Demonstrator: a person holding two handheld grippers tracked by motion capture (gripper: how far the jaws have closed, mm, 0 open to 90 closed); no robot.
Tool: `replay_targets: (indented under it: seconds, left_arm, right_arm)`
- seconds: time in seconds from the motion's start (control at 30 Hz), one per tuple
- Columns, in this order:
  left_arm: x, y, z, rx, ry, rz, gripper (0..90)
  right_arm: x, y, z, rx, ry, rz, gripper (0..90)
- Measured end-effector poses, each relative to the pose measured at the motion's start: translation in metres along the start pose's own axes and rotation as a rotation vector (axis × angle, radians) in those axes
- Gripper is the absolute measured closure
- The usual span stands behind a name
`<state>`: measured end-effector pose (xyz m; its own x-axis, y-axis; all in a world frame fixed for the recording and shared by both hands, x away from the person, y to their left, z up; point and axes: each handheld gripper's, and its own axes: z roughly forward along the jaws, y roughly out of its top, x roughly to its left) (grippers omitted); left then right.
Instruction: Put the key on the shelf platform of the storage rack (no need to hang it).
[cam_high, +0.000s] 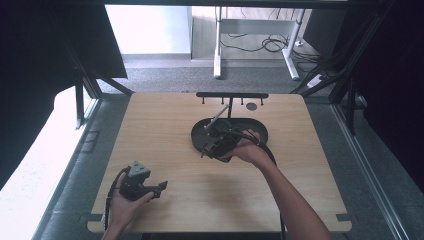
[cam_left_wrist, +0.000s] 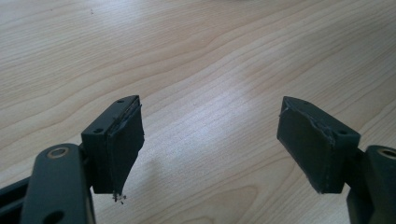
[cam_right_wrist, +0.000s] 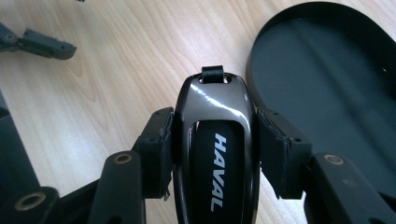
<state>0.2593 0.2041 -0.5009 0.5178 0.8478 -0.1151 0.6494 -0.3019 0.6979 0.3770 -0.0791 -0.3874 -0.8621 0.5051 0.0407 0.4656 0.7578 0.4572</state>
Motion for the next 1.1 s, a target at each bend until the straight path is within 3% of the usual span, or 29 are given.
replay_targets:
  seconds: [0.83, 1.1]
  left_arm:
    - [-0.004, -0.001, -0.002, 0.009, -0.001, 0.007, 23.0]
    - [-0.004, -0.001, -0.002, 0.005, -0.005, 0.009, 23.0]
  right_arm:
    - [-0.044, -0.002, 0.001, -0.022, -0.015, 0.093, 49.3]
    - [-0.058, 0.003, 0.009, 0.001, -0.03, 0.103, 49.3]
